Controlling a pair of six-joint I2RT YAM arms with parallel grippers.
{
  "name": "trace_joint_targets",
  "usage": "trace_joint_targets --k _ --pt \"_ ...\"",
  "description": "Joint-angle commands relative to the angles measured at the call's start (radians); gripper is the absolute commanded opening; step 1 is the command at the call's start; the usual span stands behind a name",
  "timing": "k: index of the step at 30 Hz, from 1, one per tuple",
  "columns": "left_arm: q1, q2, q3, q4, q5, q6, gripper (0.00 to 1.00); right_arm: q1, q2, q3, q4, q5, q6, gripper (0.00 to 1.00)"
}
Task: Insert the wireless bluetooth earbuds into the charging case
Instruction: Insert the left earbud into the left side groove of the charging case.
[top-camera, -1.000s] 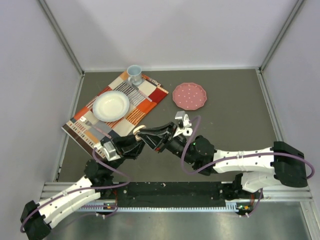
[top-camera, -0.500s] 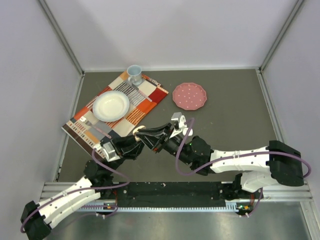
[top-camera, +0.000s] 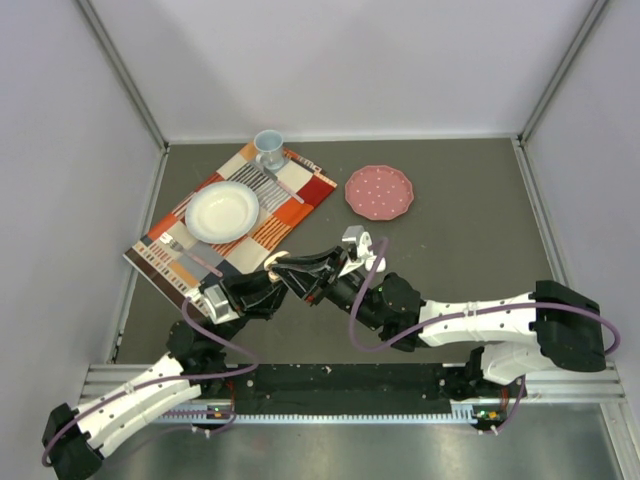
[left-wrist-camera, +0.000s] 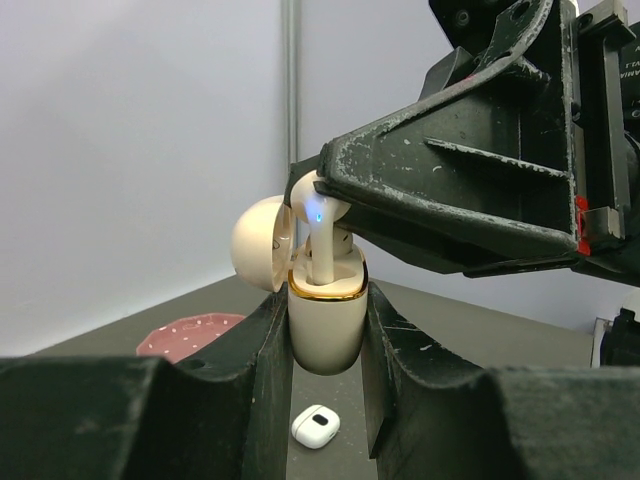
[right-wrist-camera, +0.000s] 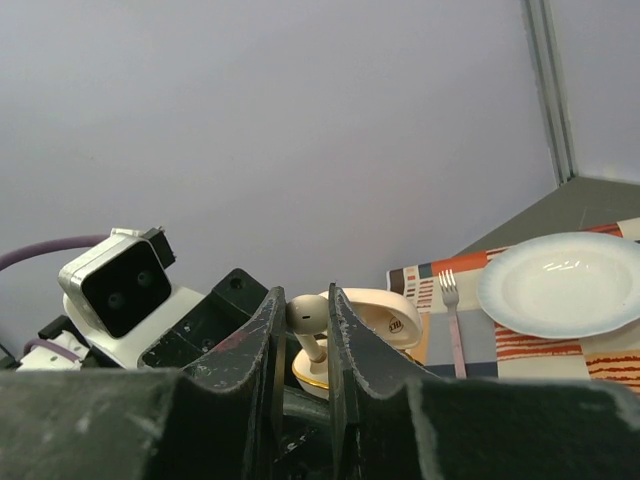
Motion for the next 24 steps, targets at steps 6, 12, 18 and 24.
trace_joint_targets --k 6,12,18,24 --pt "0.002 -0.031 -0.055 0.066 0.010 -0.009 0.00 0.015 -0.006 0.016 -0.055 0.006 -0.017 0.00" --pt "0.001 -0.044 -0.061 0.082 -0.001 -0.004 0.00 0.015 0.004 0.017 -0.055 0.035 0.025 0.00" --pt "0.002 -0.063 -0.067 0.080 -0.009 0.001 0.00 0.015 0.008 0.023 -0.085 0.087 0.013 0.00" --pt "0.002 -0.071 -0.069 0.076 -0.012 0.002 0.00 0.015 0.013 0.055 -0.145 0.094 -0.030 0.02"
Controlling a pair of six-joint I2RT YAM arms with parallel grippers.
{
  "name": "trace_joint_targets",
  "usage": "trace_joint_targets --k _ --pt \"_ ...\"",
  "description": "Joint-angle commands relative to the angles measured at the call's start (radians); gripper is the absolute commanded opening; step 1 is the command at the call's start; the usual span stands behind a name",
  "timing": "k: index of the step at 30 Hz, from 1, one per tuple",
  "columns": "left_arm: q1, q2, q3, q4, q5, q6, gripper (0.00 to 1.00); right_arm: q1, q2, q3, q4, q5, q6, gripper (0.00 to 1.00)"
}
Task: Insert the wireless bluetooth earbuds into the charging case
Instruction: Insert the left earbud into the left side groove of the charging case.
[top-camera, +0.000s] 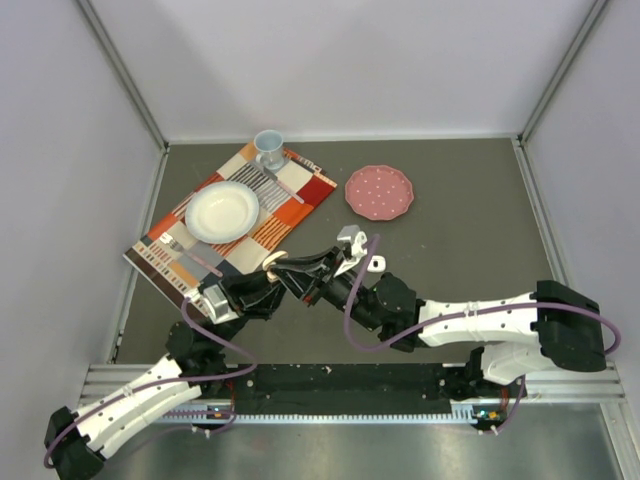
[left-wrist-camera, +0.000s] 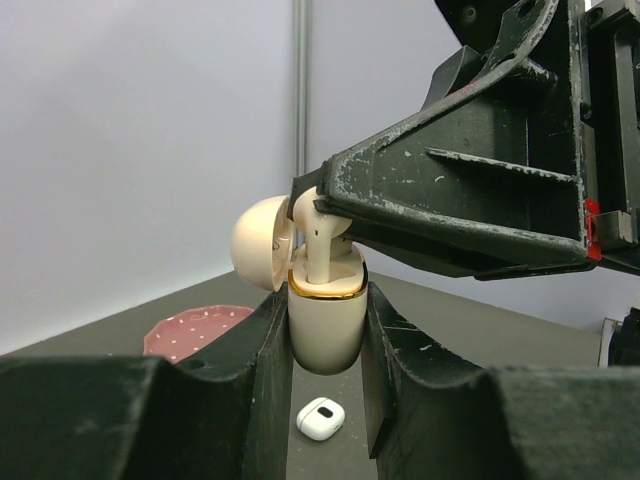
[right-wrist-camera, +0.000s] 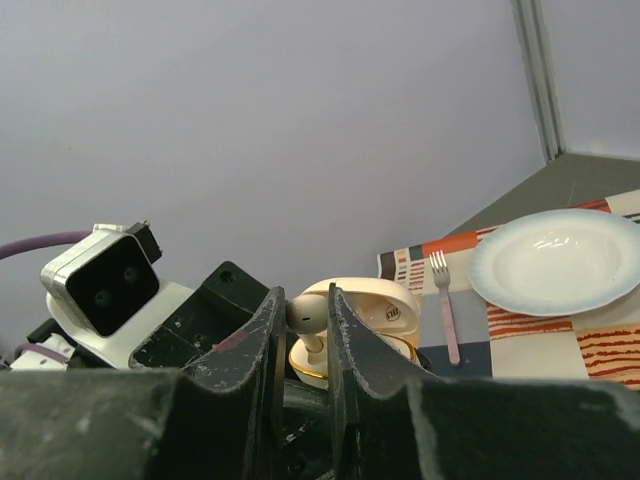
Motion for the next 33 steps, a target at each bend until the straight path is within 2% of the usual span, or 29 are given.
trace_joint_targets --k 1,10,14,15,20,23,33 --pt "0.002 -0.022 -0.060 0.126 0.010 0.001 0.00 0.006 0.014 0.049 -0.100 0.059 -0.050 0.04" --pt "0.002 -0.019 -0.062 0.123 0.005 -0.004 0.00 0.006 0.001 0.042 -0.116 0.082 -0.081 0.11" --pt "0.002 -0.022 -0.063 0.114 0.004 -0.007 0.00 0.006 -0.015 0.044 -0.111 0.082 -0.092 0.20" --pt "0.002 -0.022 -0.062 0.111 0.002 -0.008 0.00 0.006 -0.019 0.048 -0.119 0.081 -0.090 0.25" --pt "0.002 -0.030 -0.056 0.091 0.008 -0.008 0.00 0.008 -0.058 0.068 -0.169 0.069 -0.058 0.34" --pt "0.002 -0.030 -0.057 0.091 0.008 -0.007 0.00 0.008 -0.078 0.067 -0.165 0.067 -0.061 0.43" --pt "0.000 -0.032 -0.053 0.074 0.013 -0.008 0.00 0.006 -0.108 0.081 -0.168 0.053 -0.084 0.51"
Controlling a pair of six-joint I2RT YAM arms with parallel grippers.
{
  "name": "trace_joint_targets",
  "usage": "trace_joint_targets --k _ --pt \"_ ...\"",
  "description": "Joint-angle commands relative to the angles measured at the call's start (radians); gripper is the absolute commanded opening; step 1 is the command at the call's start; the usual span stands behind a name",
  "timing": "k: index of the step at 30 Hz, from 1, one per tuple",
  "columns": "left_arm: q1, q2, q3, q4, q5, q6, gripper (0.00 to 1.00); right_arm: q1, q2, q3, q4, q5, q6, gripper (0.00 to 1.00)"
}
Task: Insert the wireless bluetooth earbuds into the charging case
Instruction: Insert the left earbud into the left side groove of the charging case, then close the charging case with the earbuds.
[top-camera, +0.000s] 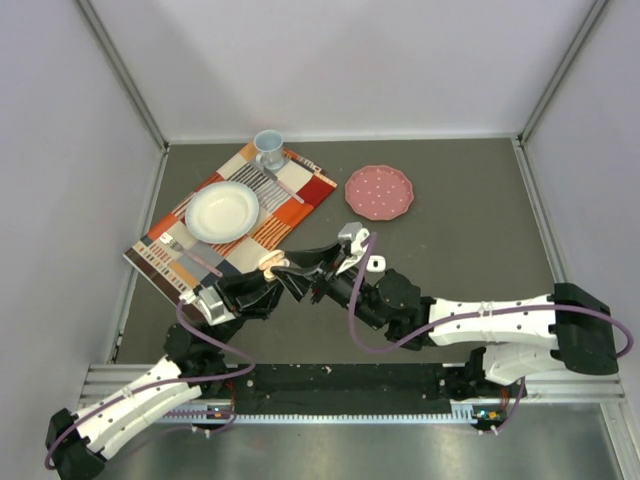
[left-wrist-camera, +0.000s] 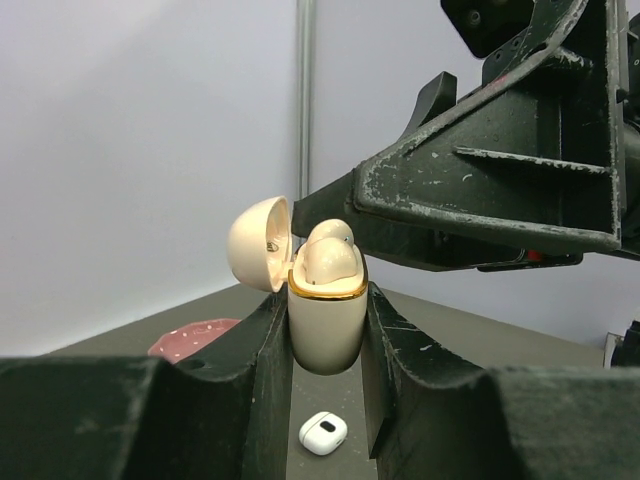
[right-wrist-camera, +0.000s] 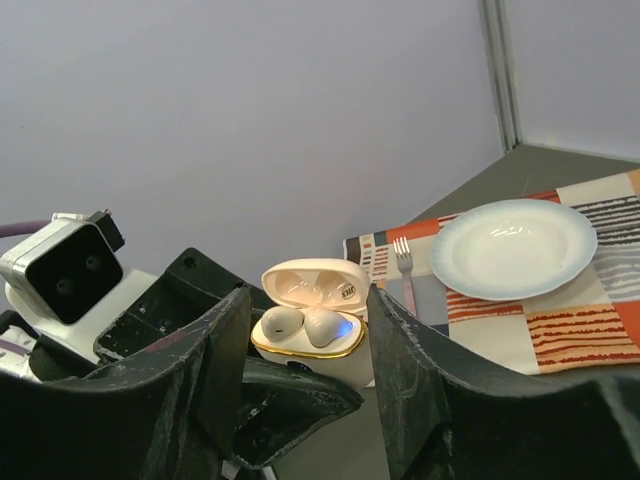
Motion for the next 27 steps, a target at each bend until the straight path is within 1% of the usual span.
trace_joint_targets --k 1,4,5,7,8,11,14,17,18,20,21,24,26,27 --pt "-0.003 -0.016 -0.050 0.055 0.022 -0.007 0.00 0.004 -0.049 0.048 0.001 0.008 -0.029 0.52" --pt "-0.003 -0.016 -0.050 0.036 0.017 -0.004 0.00 0.003 -0.077 0.040 -0.002 -0.004 -0.040 0.58" --pt "-0.003 -0.018 -0.050 0.026 0.016 -0.004 0.00 0.004 -0.094 0.040 -0.007 -0.004 -0.046 0.64" --pt "-0.004 -0.018 -0.052 0.016 0.014 -0.003 0.00 0.003 -0.111 0.031 -0.012 -0.012 -0.047 0.70" --pt "-0.004 -0.016 -0.052 0.015 0.013 -0.001 0.00 0.004 -0.124 0.028 -0.016 -0.014 -0.049 0.75" --pt "-0.003 -0.014 -0.050 0.012 0.011 -0.003 0.00 0.004 -0.149 0.016 -0.031 0.003 -0.052 0.81" --pt "-0.003 -0.007 -0.046 0.009 0.019 -0.006 0.00 0.003 -0.167 0.013 -0.057 0.037 -0.054 0.85" --pt "-0.003 0.007 -0.046 0.007 0.040 -0.016 0.00 0.003 -0.181 0.045 -0.169 0.146 -0.028 0.88" --pt "-0.003 0.010 -0.046 0.006 0.048 -0.024 0.00 0.001 -0.183 0.060 -0.274 0.217 -0.005 0.89" --pt "-0.004 0.027 -0.015 0.001 0.079 -0.030 0.00 -0.014 -0.184 0.109 -0.384 0.273 0.025 0.91" --pt "-0.003 0.035 -0.013 0.002 0.085 -0.041 0.00 -0.020 -0.186 0.123 -0.472 0.316 0.040 0.91" --pt "-0.003 0.070 -0.015 0.028 0.105 -0.053 0.00 -0.048 -0.209 0.131 -0.561 0.347 0.101 0.93" --pt "-0.003 0.093 -0.010 0.030 0.108 -0.052 0.00 -0.062 -0.262 0.087 -0.559 0.333 0.118 0.96" --pt "-0.003 0.096 -0.009 0.026 0.109 -0.047 0.00 -0.091 -0.284 0.071 -0.559 0.298 0.153 0.96"
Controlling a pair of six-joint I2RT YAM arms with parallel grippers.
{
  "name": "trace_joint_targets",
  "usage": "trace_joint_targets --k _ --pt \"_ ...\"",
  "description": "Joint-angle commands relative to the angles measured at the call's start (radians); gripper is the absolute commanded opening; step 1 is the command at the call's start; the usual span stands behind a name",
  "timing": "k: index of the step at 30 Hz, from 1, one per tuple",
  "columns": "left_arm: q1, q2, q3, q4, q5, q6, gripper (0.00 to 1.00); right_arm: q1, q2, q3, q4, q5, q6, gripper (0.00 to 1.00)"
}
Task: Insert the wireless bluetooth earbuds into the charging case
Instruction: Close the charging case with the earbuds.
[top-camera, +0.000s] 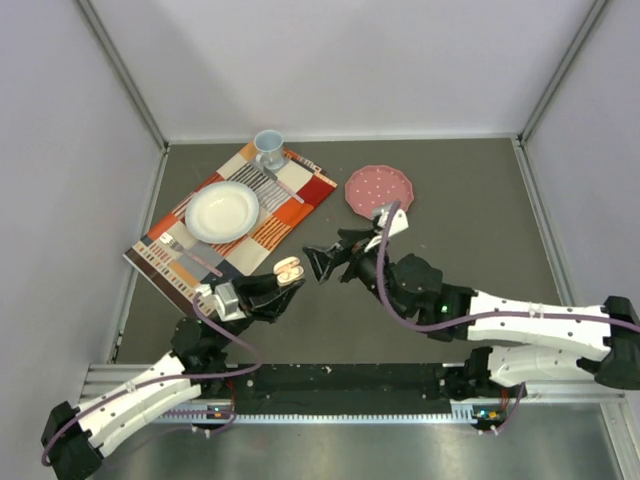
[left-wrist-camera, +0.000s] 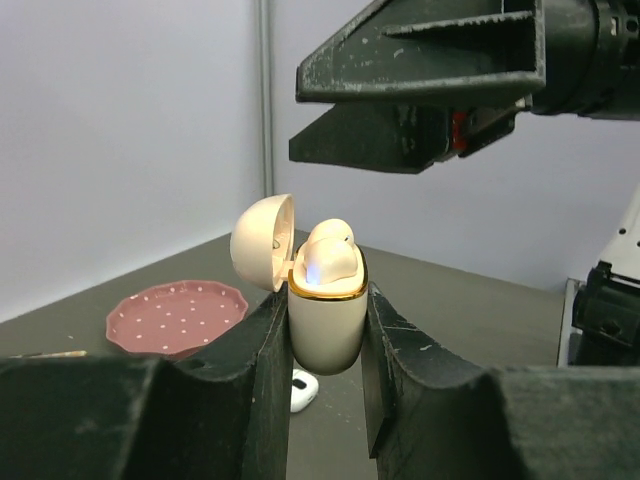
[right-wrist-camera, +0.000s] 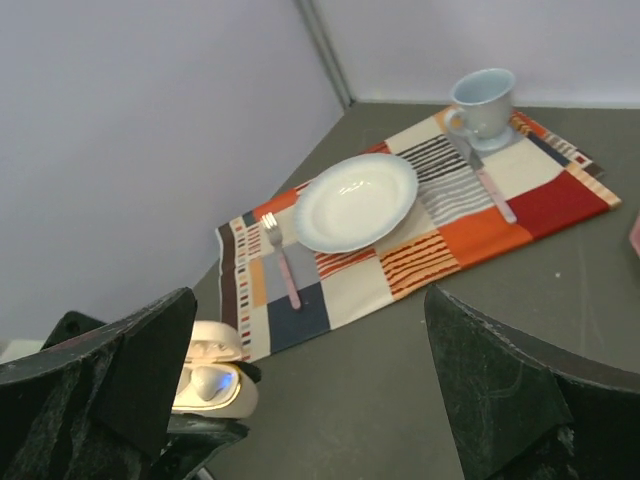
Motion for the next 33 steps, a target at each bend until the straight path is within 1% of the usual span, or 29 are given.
trace_joint_targets --k 1,2,3,4,6,7,8,10,11,14,16,18,20,26,29,33 --pt "-0.004 0.030 -0.004 0.034 0.037 -0.015 0.00 -0.074 -0.152 -0.028 -0.117 -0.006 0.126 0.96" --pt "-0.002 0.032 0.003 0.027 0.045 -0.015 0.00 -0.115 -0.174 -0.044 -0.156 -0.055 0.174 0.96" --pt "-0.002 0.035 0.005 0.029 0.056 -0.020 0.00 -0.220 -0.193 -0.042 -0.205 -0.207 0.290 0.97" --pt "-0.002 0.038 0.007 0.032 0.063 -0.023 0.00 -0.286 -0.212 -0.035 -0.279 -0.289 0.336 0.98" --pt "-0.002 0.041 0.013 0.038 0.088 -0.030 0.00 -0.379 -0.220 -0.026 -0.330 -0.465 0.384 0.99" --pt "-0.002 0.048 0.019 0.038 0.096 -0.033 0.00 -0.441 -0.220 -0.014 -0.379 -0.491 0.381 0.99" --pt "-0.004 0.051 0.022 0.037 0.103 -0.033 0.00 -0.457 -0.211 0.018 -0.454 -0.504 0.369 0.99" --pt "-0.002 0.065 0.037 0.026 0.129 -0.033 0.00 -0.500 -0.183 0.085 -0.540 -0.552 0.328 0.99" --pt "-0.004 0.071 0.043 0.020 0.140 -0.032 0.00 -0.512 -0.153 0.104 -0.607 -0.567 0.328 0.99" --pt "-0.004 0.097 0.059 0.010 0.169 -0.027 0.00 -0.540 -0.114 0.133 -0.623 -0.662 0.329 0.99" --pt "-0.004 0.117 0.068 0.012 0.186 -0.030 0.00 -0.540 -0.086 0.133 -0.617 -0.684 0.346 0.99" --pt "-0.002 0.146 0.082 0.001 0.212 -0.032 0.00 -0.540 -0.050 0.146 -0.586 -0.725 0.337 0.99" --pt "-0.002 0.154 0.083 0.006 0.220 -0.033 0.00 -0.542 -0.025 0.162 -0.576 -0.735 0.347 0.99" --pt "-0.004 0.202 0.097 0.003 0.244 -0.024 0.00 -0.540 0.026 0.164 -0.496 -0.794 0.384 0.99" --pt "-0.004 0.229 0.109 0.015 0.260 -0.024 0.00 -0.537 0.064 0.156 -0.447 -0.854 0.412 0.99" --pt "-0.004 0.266 0.109 0.050 0.264 -0.032 0.00 -0.508 0.112 0.159 -0.448 -0.857 0.423 0.99"
